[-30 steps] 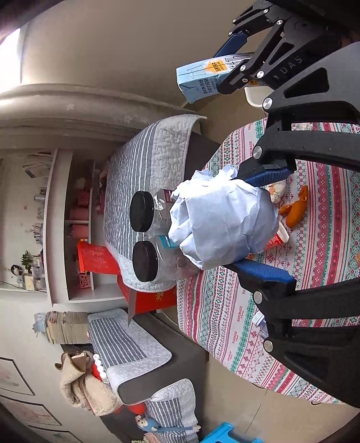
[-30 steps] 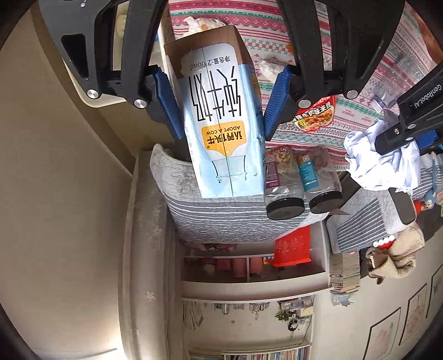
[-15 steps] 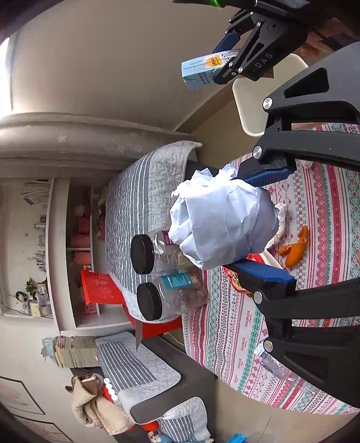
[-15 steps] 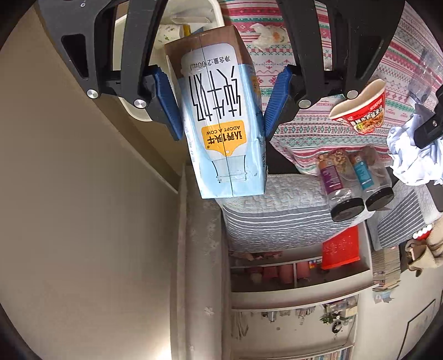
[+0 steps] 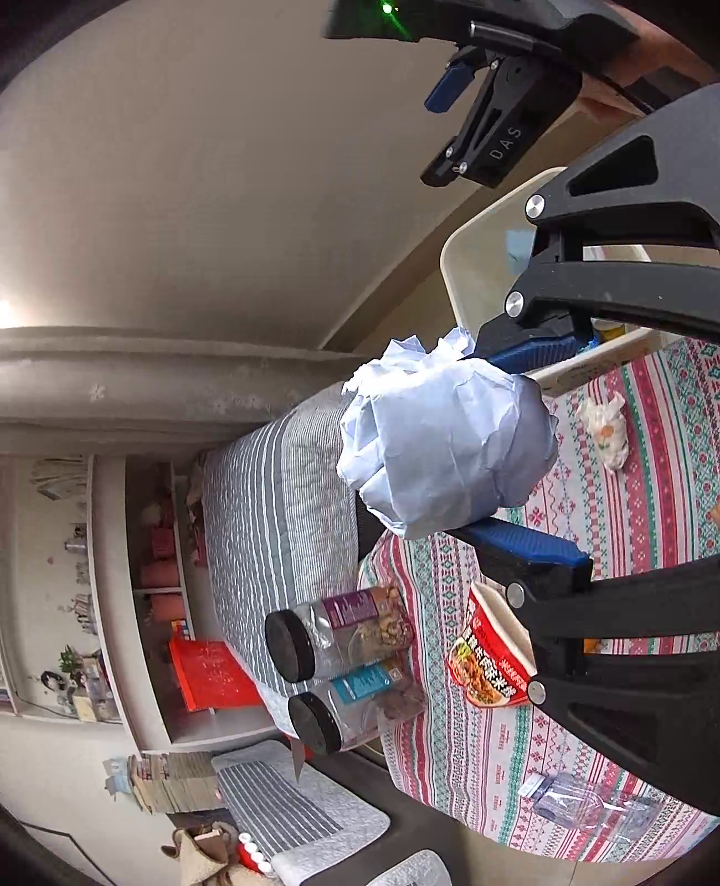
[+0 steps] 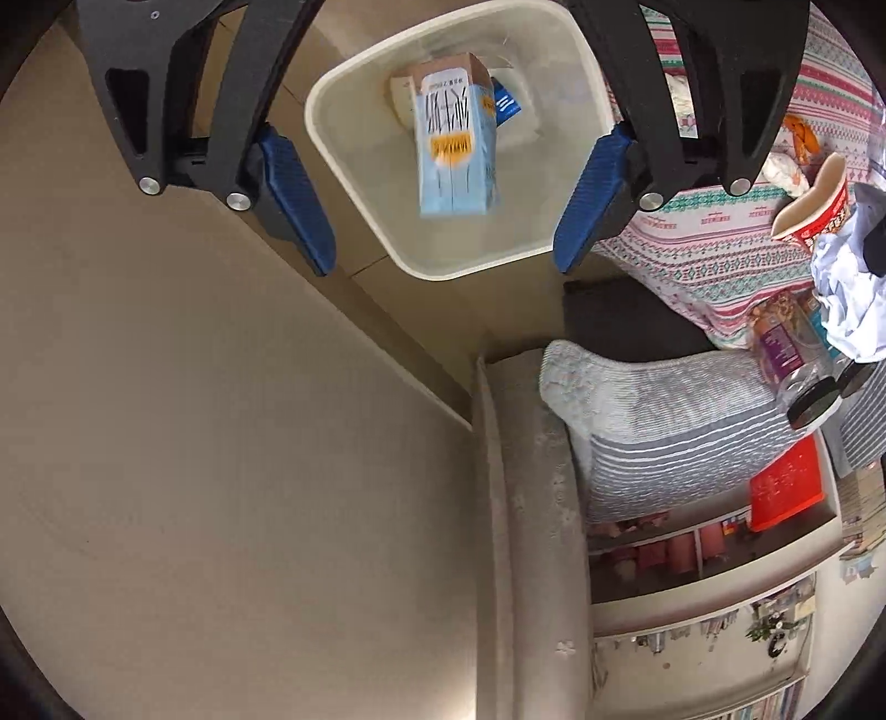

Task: Collect trash
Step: 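Carry the milk carton to the white bin and release it while the left gripper holds the paper, then carry the crumpled paper over the bin and open the left gripper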

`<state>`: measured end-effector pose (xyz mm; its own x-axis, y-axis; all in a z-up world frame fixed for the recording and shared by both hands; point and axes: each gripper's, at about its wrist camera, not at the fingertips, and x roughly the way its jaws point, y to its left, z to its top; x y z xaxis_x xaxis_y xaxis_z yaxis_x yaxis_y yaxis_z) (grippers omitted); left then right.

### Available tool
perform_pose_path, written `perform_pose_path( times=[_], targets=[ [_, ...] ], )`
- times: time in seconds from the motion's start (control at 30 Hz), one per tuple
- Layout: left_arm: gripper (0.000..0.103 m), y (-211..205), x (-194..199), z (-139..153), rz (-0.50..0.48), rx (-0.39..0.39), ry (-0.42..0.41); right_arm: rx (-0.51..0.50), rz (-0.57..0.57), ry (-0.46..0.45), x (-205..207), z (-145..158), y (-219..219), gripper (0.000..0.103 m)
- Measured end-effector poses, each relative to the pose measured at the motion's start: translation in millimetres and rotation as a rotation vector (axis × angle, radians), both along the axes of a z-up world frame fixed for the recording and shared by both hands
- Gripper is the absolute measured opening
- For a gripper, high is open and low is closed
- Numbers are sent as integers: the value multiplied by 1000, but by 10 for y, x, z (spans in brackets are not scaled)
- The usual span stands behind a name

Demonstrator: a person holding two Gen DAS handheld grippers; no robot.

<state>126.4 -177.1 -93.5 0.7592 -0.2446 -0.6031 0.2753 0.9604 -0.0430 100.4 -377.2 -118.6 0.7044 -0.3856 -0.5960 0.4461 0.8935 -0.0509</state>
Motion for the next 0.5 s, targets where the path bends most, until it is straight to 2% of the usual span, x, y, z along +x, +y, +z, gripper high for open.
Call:
perform_pose_path(
  times=[0.07,0.2,0.5],
  targets=[
    [48,-145,-25,-46,-29,7,8,-3,-27,-10,-91,26,-124,83],
    [48,-390,-74,-126,-81,12,31,-5,-66,-23,-255,56,-335,84],
    [49,-785,-154,-215,-172,-6,60,-25,-119,-39,-605,85,-542,90]
  ],
)
